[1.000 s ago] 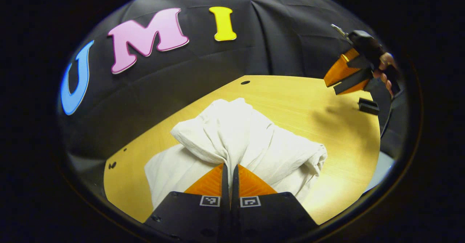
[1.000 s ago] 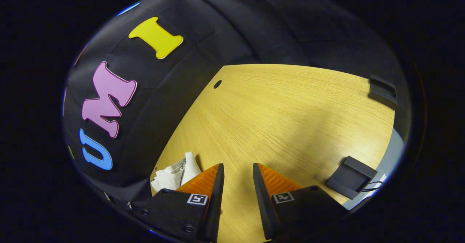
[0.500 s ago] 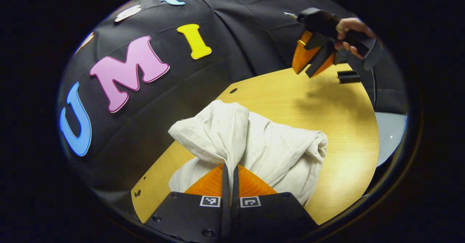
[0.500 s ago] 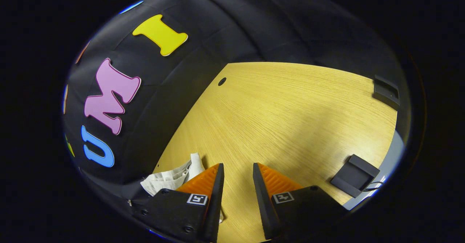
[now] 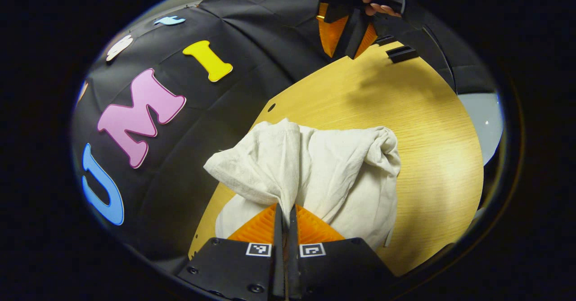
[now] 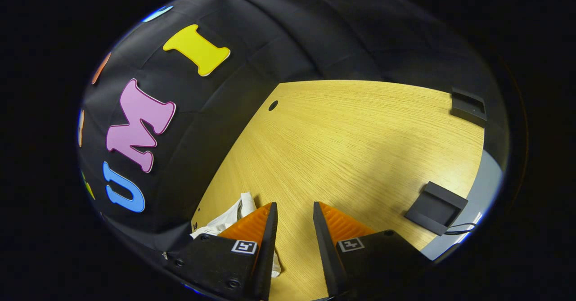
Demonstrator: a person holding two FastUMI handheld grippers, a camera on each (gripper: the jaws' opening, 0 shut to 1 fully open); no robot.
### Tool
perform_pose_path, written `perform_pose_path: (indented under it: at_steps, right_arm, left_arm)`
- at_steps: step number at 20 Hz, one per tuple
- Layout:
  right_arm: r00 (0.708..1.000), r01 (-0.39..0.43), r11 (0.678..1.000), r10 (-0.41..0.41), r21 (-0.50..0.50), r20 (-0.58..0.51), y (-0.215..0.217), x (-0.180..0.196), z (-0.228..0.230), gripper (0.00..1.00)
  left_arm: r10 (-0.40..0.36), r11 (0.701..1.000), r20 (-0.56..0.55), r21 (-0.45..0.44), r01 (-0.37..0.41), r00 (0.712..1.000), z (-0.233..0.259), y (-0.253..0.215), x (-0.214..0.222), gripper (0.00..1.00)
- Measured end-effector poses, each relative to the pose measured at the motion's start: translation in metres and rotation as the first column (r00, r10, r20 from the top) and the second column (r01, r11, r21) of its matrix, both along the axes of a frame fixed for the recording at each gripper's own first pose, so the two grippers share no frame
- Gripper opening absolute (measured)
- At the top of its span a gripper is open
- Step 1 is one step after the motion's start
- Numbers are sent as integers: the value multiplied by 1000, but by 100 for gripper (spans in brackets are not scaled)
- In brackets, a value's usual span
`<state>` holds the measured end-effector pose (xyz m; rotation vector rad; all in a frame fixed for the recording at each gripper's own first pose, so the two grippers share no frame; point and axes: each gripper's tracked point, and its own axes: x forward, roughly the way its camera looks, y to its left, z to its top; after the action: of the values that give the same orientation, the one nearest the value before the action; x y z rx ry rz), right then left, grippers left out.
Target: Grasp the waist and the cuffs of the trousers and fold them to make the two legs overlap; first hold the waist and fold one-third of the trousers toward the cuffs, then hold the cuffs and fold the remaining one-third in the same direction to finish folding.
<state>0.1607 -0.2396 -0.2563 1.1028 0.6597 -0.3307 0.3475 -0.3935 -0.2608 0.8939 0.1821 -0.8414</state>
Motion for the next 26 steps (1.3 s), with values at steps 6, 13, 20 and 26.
perform_pose_path:
  at_steps: [6, 13, 20, 26]
  right_arm:
    - [998, 56, 998, -56, 7, 9, -2, -15, 10, 50]
    - [994, 35, 999, -36, 8, 104, 17, -27, 67, 50]
    - [975, -96, 995, 97, -17, 200, 69, -23, 138, 50]
    - [953, -177, 984, 176, -18, 248, 107, -15, 183, 50]
  left_arm:
    - [-11, 1000, 8, 4, 11, 1000, 5, 0, -2, 60]
    - [10, 998, 30, -62, -8, 1000, 54, 28, -1, 96]
    - [189, 951, -105, -227, -209, 976, 117, 106, -12, 96]
    - [387, 846, -181, -321, -426, 904, 159, 184, -2, 96]
